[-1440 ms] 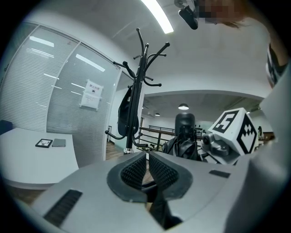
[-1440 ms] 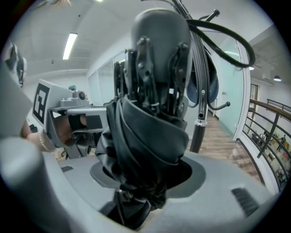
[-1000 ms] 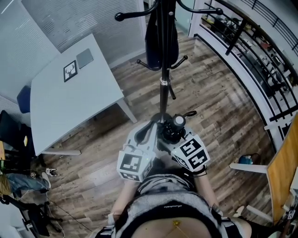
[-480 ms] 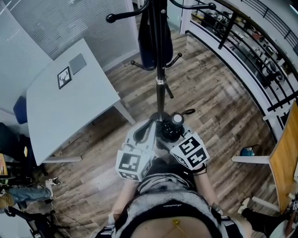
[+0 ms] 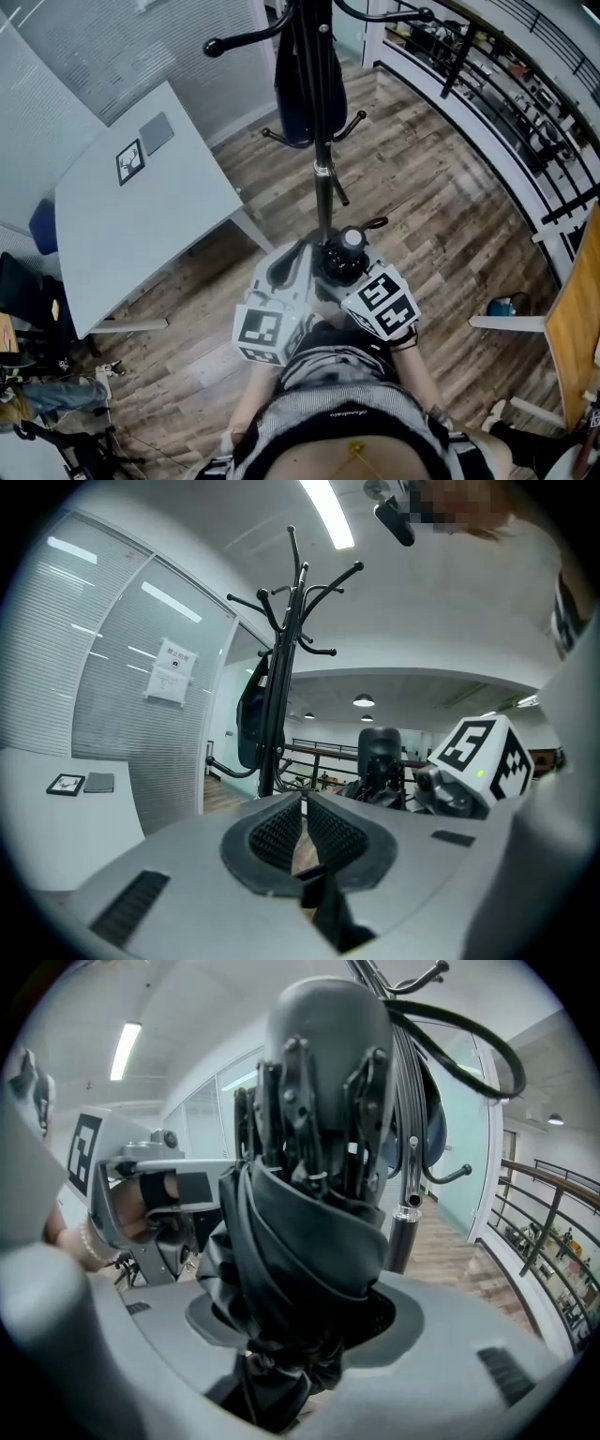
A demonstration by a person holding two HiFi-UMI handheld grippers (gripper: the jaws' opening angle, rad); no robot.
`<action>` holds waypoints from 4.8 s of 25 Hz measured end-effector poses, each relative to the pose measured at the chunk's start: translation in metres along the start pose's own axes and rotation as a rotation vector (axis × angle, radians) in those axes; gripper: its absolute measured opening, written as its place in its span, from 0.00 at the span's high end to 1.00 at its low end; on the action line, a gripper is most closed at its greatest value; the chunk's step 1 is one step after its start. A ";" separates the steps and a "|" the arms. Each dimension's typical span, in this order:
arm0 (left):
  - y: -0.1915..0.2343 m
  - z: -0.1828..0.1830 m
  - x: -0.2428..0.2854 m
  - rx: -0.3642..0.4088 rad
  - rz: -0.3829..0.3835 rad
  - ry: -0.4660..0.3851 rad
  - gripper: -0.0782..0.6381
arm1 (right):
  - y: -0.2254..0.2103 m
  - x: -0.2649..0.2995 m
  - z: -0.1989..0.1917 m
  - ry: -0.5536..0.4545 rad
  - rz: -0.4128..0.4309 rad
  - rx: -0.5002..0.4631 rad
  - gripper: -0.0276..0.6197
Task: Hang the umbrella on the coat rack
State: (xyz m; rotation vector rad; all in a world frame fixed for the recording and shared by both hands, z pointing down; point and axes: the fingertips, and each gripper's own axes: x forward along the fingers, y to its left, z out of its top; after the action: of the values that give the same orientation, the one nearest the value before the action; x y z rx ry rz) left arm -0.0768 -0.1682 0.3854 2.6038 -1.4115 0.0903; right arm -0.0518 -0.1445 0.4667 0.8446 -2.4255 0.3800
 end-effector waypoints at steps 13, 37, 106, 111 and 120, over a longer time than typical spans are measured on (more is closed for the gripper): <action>0.003 0.010 0.032 -0.019 0.034 -0.014 0.87 | -0.024 0.001 -0.001 0.022 0.038 -0.018 0.58; 0.005 -0.003 0.029 -0.021 0.014 0.021 0.87 | -0.019 0.019 -0.007 0.044 0.064 -0.007 0.58; 0.050 -0.018 0.005 -0.060 0.200 0.050 0.87 | -0.031 0.086 -0.043 0.187 0.201 -0.025 0.58; 0.051 -0.015 0.008 -0.062 0.210 0.040 0.87 | -0.036 0.091 -0.041 0.192 0.208 -0.035 0.58; 0.055 -0.014 0.009 -0.064 0.237 0.038 0.87 | -0.042 0.094 -0.037 0.194 0.223 -0.050 0.58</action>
State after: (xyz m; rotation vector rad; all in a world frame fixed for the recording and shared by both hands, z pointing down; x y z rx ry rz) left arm -0.1175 -0.2023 0.4073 2.3615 -1.6738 0.1226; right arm -0.0724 -0.2067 0.5546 0.4924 -2.3412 0.4600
